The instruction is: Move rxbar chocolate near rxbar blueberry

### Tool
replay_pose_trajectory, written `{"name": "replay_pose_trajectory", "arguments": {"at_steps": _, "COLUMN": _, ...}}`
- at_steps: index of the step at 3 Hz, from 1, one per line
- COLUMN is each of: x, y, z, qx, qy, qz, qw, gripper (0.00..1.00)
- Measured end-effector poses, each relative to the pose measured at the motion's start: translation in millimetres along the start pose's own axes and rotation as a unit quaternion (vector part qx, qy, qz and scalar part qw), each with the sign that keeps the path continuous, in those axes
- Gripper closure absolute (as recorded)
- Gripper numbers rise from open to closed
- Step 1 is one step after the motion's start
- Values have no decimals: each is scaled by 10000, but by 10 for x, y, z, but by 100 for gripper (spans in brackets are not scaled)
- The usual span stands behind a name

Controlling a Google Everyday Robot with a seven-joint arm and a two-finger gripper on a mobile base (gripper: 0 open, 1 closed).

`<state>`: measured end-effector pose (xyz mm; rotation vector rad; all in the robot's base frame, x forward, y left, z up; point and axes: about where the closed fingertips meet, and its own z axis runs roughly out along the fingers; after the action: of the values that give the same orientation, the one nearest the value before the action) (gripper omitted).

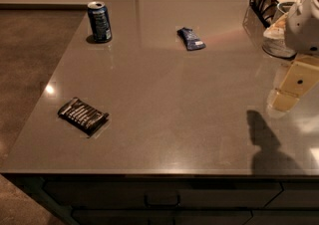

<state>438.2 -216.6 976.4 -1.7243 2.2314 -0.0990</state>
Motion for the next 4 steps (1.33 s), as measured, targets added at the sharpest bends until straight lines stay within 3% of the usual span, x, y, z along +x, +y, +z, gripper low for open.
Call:
{"name": "replay_pose_trajectory", "arguments": {"at_steps": 1, "x": -5, "y": -3, "z": -6, "qx": 10, "qy": -8, "qz": -2, "qw": 10000, "gripper": 0}}
{"name": "replay_pose_trajectory", "arguments": {"at_steps": 2, "x": -302, "y": -28, "z": -14, "qx": -11, "qy": -351, "qz": -94, "qw": 9993, "gripper": 0}}
{"name": "replay_pose_trajectory", "arguments": {"at_steps": 4, "x": -1332, "y": 149, "z": 289, "qx": -326, "qy": -1062, "qz": -493, "qw": 9926, "gripper": 0}}
